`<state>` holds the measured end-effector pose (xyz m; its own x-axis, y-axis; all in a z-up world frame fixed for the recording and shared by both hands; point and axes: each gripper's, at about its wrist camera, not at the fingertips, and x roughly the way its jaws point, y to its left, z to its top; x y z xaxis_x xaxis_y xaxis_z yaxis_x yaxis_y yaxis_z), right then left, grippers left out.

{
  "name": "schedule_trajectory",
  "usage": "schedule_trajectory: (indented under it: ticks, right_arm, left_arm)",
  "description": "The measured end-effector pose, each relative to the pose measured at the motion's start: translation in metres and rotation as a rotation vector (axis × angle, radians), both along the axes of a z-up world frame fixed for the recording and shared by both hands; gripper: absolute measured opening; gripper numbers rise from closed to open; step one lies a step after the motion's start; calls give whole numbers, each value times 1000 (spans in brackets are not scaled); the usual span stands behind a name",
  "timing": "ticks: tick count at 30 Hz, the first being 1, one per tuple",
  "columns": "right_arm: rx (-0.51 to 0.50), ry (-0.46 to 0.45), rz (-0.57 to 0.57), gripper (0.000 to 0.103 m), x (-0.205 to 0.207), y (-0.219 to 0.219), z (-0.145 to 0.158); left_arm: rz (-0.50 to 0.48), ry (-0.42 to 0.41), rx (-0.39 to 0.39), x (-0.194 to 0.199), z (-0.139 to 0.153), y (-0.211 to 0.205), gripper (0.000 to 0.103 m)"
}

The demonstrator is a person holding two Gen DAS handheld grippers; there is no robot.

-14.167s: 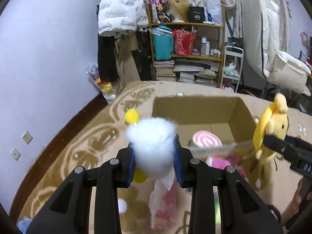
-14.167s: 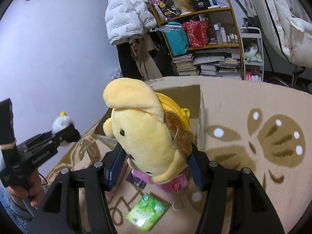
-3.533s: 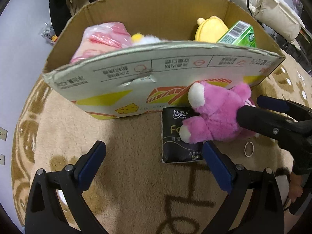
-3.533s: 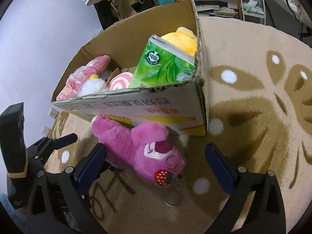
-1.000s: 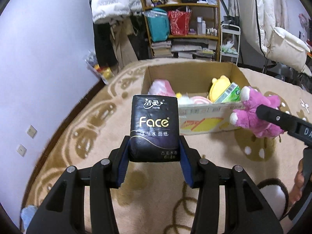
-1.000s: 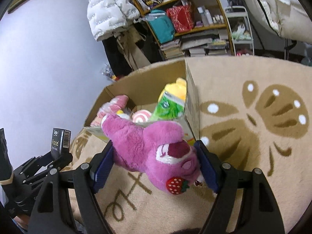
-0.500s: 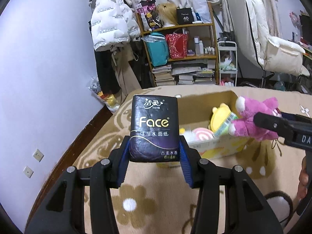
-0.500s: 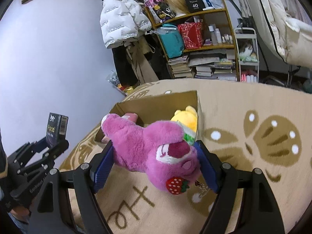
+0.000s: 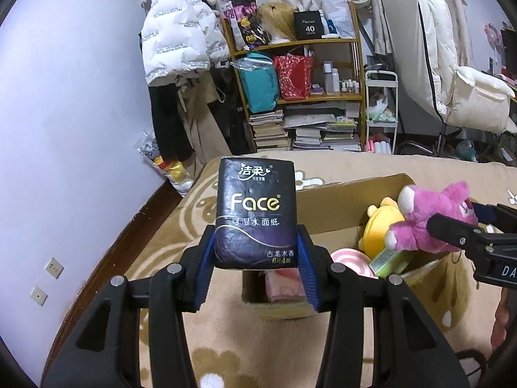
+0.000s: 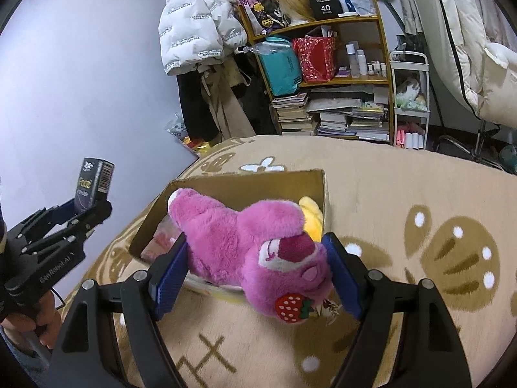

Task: Organize soft objects
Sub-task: 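Lift the pink bear with the right gripper while the left carries the Face pack over the box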

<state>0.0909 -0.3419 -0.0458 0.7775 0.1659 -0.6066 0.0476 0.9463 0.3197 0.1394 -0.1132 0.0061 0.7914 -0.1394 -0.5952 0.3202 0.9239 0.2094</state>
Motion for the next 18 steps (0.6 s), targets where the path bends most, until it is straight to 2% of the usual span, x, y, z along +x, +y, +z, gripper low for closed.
schedule_trajectory:
  ticks: [7, 11, 15, 16, 18]
  right_arm:
    - [-26, 2, 15, 84, 23, -1, 0]
    - [16, 17, -4, 85, 28, -3, -8]
    - [50, 47, 13, 85, 34, 2, -18]
    - [42, 55, 22, 87, 36, 4, -20]
    - [23, 60, 41, 89, 37, 8, -22]
  left_arm:
    - [-4, 24, -20, 22, -7, -6, 46]
    - [-17, 77, -68, 35, -16, -7, 46]
    - [0, 86, -52, 41, -24, -11, 48]
    - [-2, 92, -53, 41, -26, -11, 49]
    - [-5, 94, -51, 41, -28, -12, 60]
